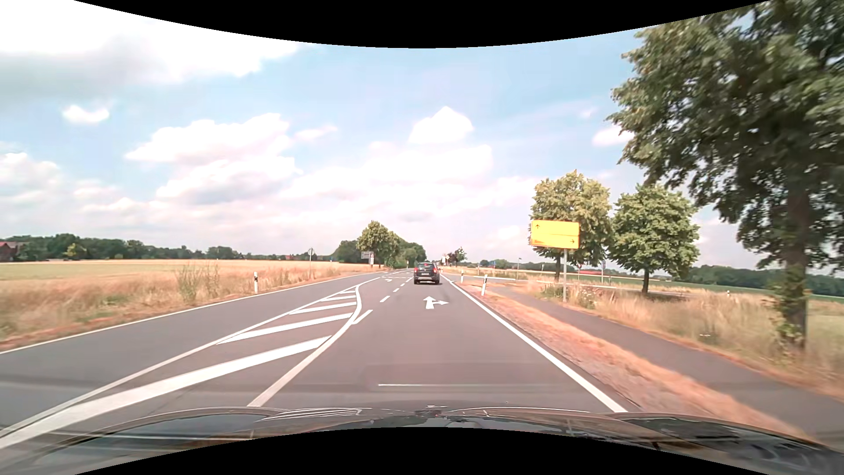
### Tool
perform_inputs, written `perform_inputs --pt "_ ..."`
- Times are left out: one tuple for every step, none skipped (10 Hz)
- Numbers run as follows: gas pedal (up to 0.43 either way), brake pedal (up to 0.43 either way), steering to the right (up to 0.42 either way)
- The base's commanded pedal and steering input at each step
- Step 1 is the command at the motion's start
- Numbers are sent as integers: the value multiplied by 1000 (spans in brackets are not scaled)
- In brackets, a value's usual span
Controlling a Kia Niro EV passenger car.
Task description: Follow the waypoints while adhering to traffic rules and regulations
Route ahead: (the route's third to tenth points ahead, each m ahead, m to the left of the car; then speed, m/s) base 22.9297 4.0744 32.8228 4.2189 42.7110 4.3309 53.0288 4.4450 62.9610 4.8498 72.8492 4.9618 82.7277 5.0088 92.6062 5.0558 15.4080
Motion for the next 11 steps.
perform_inputs --pt "110 0 -9" --pt "118 0 -9" --pt "138 0 -8" --pt "157 0 -6" --pt "197 0 -6" --pt "248 0 -5" --pt "260 0 -5" --pt "260 0 -1" --pt "268 0 3" --pt "280 0 3" --pt "280 0 3"
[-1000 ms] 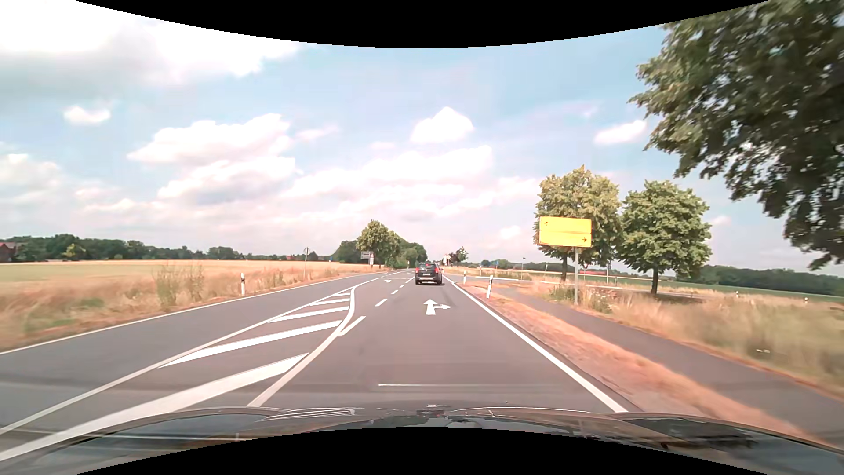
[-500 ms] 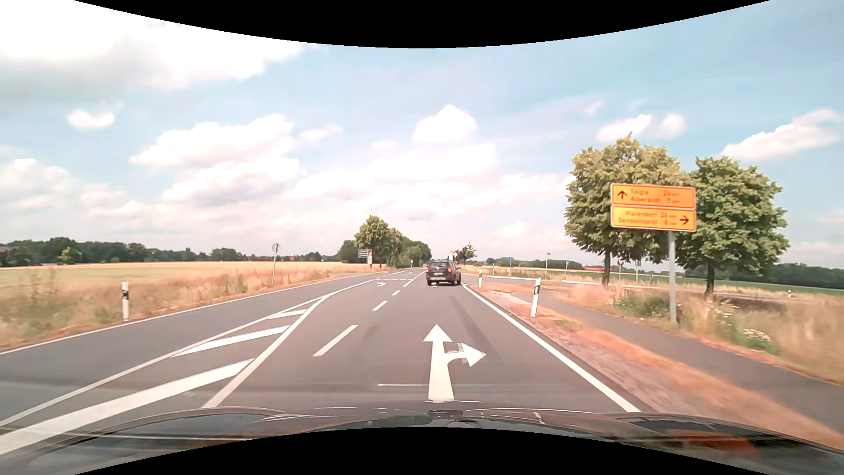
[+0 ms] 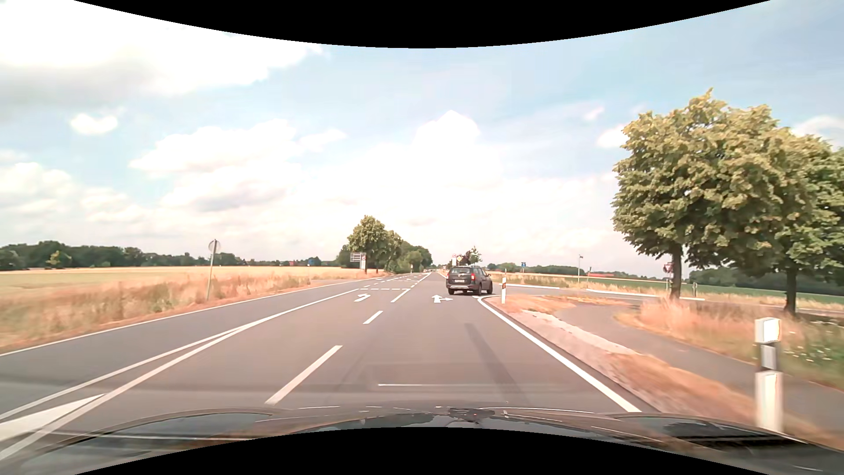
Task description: Follow the waypoints while adhering to traffic rules and regulations
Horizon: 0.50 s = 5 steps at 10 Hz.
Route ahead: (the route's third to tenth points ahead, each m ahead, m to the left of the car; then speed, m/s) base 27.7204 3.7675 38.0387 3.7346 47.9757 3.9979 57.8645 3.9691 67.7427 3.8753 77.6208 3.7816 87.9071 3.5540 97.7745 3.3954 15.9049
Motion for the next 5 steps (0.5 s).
perform_inputs --pt "280 0 3" --pt "280 0 3" --pt "280 0 3" --pt "280 0 3" --pt "280 0 3"
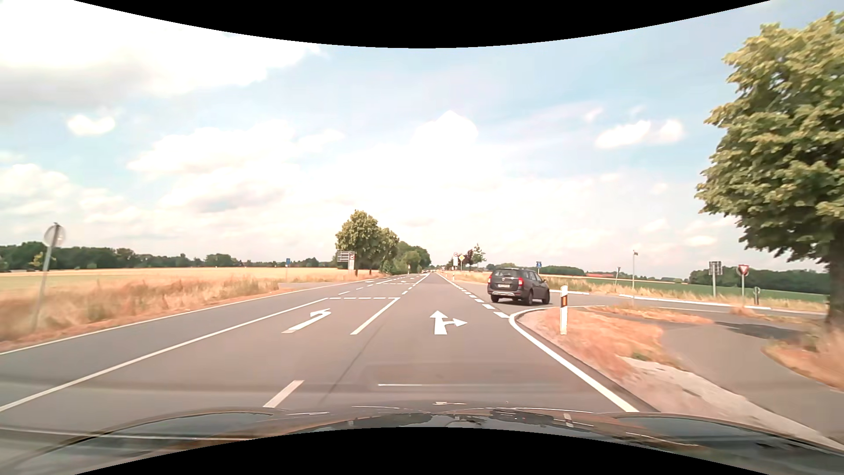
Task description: Follow the waypoints while adhering to traffic rules and regulations
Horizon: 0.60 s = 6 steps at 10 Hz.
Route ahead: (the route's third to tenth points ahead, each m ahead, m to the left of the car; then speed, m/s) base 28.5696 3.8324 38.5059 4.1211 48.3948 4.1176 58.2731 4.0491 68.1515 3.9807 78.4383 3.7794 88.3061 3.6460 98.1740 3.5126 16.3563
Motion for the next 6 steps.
perform_inputs --pt "280 0 3" --pt "280 0 3" --pt "280 0 3" --pt "280 0 2" --pt "280 0 2" --pt "268 0 1"
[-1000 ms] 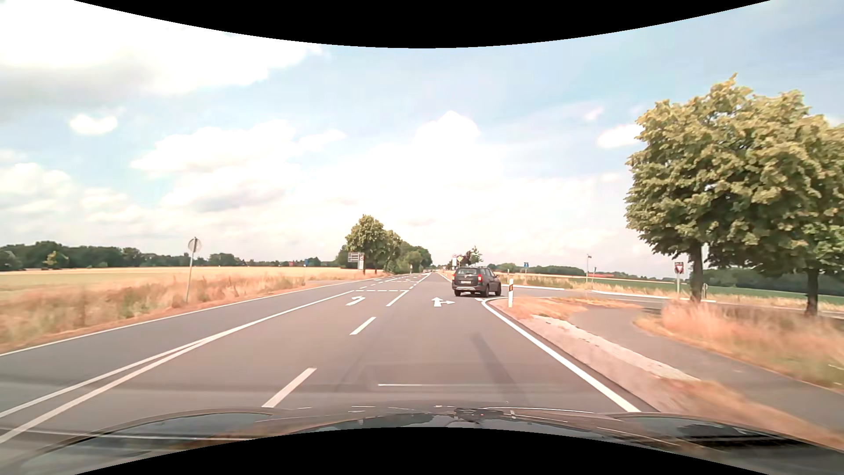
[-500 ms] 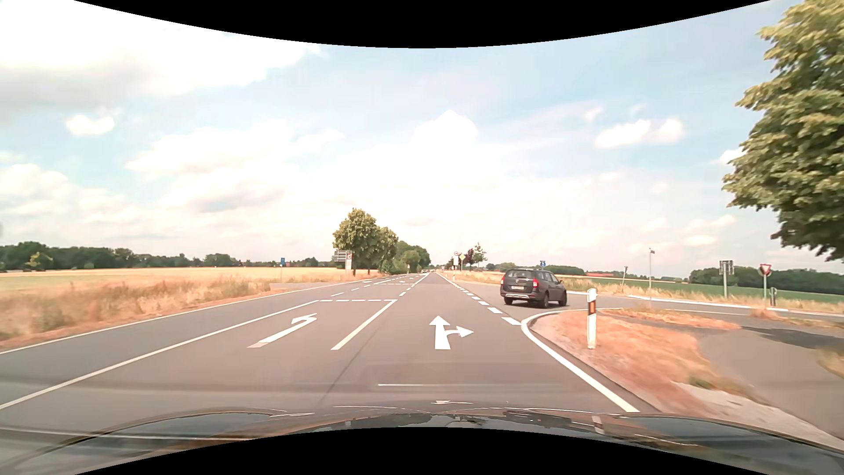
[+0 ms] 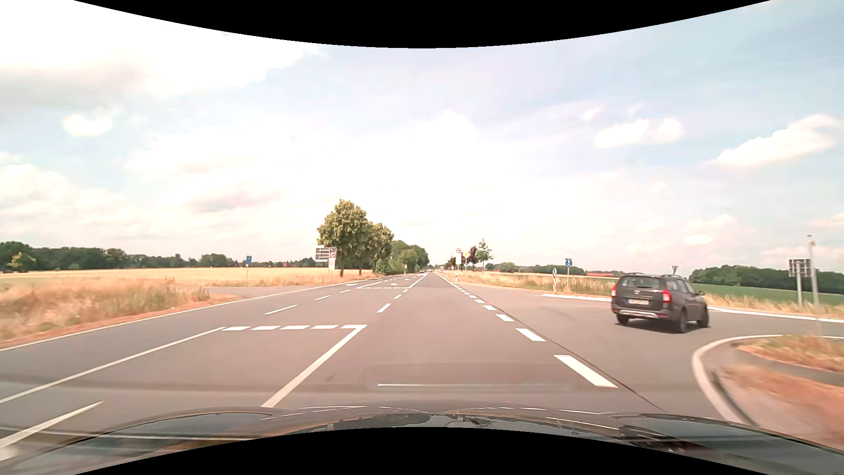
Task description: Follow the waypoints while adhering to traffic rules and regulations
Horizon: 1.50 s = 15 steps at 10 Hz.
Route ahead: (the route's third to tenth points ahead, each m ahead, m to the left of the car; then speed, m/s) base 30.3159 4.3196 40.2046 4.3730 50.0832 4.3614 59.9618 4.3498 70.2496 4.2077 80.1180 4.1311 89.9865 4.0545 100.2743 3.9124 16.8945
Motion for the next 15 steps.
perform_inputs --pt "268 0 1" --pt "268 0 1" --pt "268 0 1" --pt "268 0 0" --pt "268 0 0" --pt "268 0 0" --pt "268 0 0" --pt "268 0 0" --pt "268 0 0" --pt "268 0 -4" --pt "268 0 -5" --pt "260 0 -5" --pt "248 0 -4" --pt "248 0 -4" --pt "240 0 -3"
